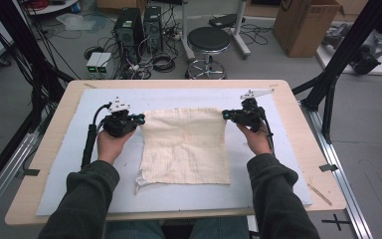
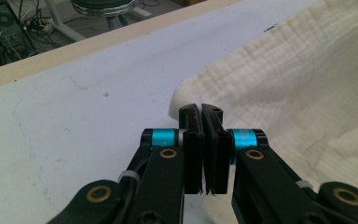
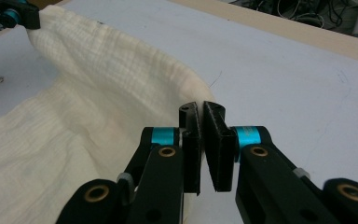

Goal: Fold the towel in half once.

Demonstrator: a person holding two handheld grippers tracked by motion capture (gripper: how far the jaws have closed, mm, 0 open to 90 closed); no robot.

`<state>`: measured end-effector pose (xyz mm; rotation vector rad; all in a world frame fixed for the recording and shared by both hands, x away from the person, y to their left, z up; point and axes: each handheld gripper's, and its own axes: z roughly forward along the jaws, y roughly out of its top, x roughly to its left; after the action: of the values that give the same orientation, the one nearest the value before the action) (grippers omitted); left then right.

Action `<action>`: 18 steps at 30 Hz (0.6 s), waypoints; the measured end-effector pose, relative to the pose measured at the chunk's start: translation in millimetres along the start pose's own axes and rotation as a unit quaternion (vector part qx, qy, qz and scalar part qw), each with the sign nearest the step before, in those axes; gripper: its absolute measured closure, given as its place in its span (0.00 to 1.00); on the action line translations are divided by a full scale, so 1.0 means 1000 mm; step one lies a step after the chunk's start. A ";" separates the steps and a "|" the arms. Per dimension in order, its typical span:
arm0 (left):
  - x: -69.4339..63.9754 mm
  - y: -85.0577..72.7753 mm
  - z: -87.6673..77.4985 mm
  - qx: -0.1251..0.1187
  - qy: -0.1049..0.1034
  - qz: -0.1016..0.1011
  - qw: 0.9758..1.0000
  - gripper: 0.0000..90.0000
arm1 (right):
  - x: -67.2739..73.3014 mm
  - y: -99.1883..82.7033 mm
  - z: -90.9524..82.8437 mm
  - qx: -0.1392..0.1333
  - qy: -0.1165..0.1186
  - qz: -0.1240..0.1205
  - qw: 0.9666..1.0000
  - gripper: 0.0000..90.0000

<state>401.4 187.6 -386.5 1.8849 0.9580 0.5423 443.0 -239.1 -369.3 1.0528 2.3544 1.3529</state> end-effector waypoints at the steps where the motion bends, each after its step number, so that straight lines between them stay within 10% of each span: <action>1: -0.001 -0.001 -0.001 0.000 -0.001 0.003 1.000 0.96 | 0.001 -0.001 -0.001 0.004 0.003 0.001 1.000 0.95; 18: -0.023 -0.021 -0.029 -0.005 -0.016 0.032 0.999 0.96 | 0.027 -0.019 -0.022 0.004 0.023 -0.036 0.999 0.95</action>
<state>359.3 190.3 -390.9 1.9149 0.8768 0.5525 403.4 -240.6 -368.8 0.9391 2.4082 1.3576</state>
